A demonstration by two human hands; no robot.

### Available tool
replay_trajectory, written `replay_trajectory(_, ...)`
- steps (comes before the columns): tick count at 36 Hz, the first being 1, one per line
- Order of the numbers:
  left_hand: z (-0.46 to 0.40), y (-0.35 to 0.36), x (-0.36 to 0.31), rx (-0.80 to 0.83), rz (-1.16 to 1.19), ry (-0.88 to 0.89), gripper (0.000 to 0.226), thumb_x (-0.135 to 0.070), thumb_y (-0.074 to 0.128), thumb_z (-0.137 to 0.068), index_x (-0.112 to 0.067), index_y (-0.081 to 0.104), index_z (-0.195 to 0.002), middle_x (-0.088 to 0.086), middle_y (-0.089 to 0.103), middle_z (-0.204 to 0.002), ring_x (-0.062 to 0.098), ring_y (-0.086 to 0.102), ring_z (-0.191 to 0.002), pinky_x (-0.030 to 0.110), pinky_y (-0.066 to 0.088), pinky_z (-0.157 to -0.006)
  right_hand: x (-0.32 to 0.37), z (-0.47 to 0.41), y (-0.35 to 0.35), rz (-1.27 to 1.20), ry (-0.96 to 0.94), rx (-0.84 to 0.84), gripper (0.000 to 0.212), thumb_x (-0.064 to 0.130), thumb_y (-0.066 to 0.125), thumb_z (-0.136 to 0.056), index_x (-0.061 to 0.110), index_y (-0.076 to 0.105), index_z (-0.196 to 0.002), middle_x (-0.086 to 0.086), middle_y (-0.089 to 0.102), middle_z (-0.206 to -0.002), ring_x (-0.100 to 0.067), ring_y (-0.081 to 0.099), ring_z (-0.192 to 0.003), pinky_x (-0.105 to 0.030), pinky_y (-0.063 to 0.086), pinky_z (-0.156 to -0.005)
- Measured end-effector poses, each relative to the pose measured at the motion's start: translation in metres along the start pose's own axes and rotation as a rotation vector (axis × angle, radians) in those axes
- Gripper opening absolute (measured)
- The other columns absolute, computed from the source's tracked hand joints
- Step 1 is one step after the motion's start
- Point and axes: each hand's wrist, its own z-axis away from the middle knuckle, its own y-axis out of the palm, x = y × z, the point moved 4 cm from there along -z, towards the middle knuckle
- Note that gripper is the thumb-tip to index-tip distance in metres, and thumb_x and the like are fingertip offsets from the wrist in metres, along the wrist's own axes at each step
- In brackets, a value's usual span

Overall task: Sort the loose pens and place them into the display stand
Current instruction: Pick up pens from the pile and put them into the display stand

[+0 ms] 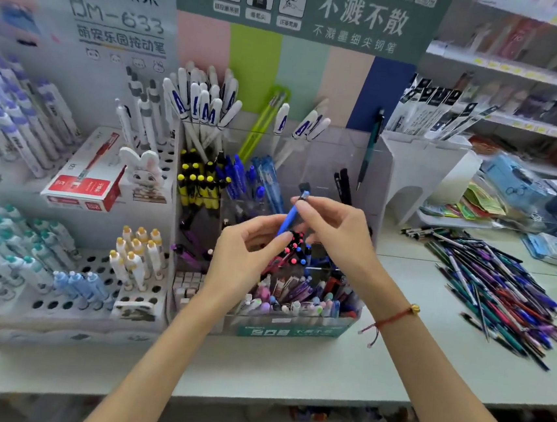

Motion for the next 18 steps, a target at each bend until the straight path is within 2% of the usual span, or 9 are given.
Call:
replay_trajectory(3, 0.003, -0.023, 0.004, -0.096, -0.197, 0.027, 0.039, -0.023, 0.07, -0.085, -0.028, 0.064, -0.123, -0.019, 0.064, -0.116, -0.007, 0.057, -0.109, 0.016, 0.044, -0.096, 0.001, 0.001, -0.02, -0.123, -0.015, -0.209, 0.015, 0.009, 0.053, -0.097, 0.01, 0.066, -0.104, -0.006, 0.07, -0.092, -0.007, 0.07, -0.075, -0.017, 0.054, -0.063)
replay_trajectory(6, 0.008, -0.049, 0.01, -0.249, -0.336, 0.041, 0.03, -0.018, 0.065, -0.09, -0.03, 0.065, -0.118, -0.018, 0.064, -0.111, -0.004, 0.057, -0.105, 0.025, 0.048, -0.096, -0.002, 0.004, -0.052, -0.201, -0.036, -0.444, 0.014, 0.008, 0.047, -0.099, 0.01, 0.061, -0.105, -0.01, 0.066, -0.098, -0.008, 0.068, -0.076, -0.018, 0.056, -0.068)
replay_trajectory(9, 0.013, -0.053, 0.015, -0.261, -0.426, 0.062, 0.027, -0.011, 0.059, -0.092, -0.028, 0.065, -0.113, -0.014, 0.065, -0.109, 0.0, 0.059, -0.1, 0.03, 0.051, -0.093, -0.012, 0.01, -0.075, -0.176, -0.047, -0.581, 0.015, 0.01, 0.045, -0.101, 0.008, 0.058, -0.109, -0.01, 0.063, -0.101, -0.011, 0.066, -0.08, -0.017, 0.055, -0.07)
replay_trajectory(11, 0.013, -0.04, 0.016, -0.218, -0.482, 0.108, 0.027, -0.012, 0.058, -0.093, -0.027, 0.065, -0.114, -0.014, 0.064, -0.112, 0.003, 0.058, -0.103, 0.03, 0.05, -0.093, -0.021, 0.017, -0.085, -0.157, -0.049, -0.653, 0.015, 0.012, 0.045, -0.101, 0.011, 0.058, -0.108, -0.011, 0.063, -0.105, -0.016, 0.065, -0.086, -0.018, 0.054, -0.07)
replay_trajectory(14, 0.008, -0.003, 0.011, -0.077, -0.606, 0.27, 0.027, -0.019, 0.06, -0.093, -0.028, 0.064, -0.117, -0.016, 0.062, -0.118, 0.003, 0.056, -0.108, 0.026, 0.047, -0.093, -0.033, 0.027, -0.094, -0.131, -0.05, -0.725, 0.015, 0.014, 0.044, -0.101, 0.013, 0.058, -0.108, -0.007, 0.062, -0.104, -0.009, 0.064, -0.08, -0.017, 0.052, -0.068)
replay_trajectory(16, -0.001, 0.027, 0.011, 0.081, -0.739, 0.351, 0.035, -0.027, 0.061, -0.093, -0.031, 0.057, -0.128, -0.016, 0.057, -0.127, 0.005, 0.051, -0.116, 0.023, 0.043, -0.091, -0.038, 0.033, -0.097, -0.097, -0.056, -0.737, 0.016, 0.014, 0.045, -0.101, 0.012, 0.059, -0.109, -0.006, 0.062, -0.103, -0.006, 0.063, -0.076, -0.017, 0.052, -0.067)
replay_trajectory(18, -0.011, 0.051, 0.021, 0.221, -0.922, 0.386, 0.052, -0.032, 0.061, -0.092, -0.031, 0.044, -0.141, -0.014, 0.048, -0.139, 0.008, 0.042, -0.127, 0.025, 0.04, -0.096, -0.041, 0.037, -0.098, -0.053, -0.069, -0.712, 0.016, 0.014, 0.046, -0.101, 0.012, 0.06, -0.109, -0.008, 0.062, -0.104, -0.007, 0.064, -0.076, -0.019, 0.054, -0.068)
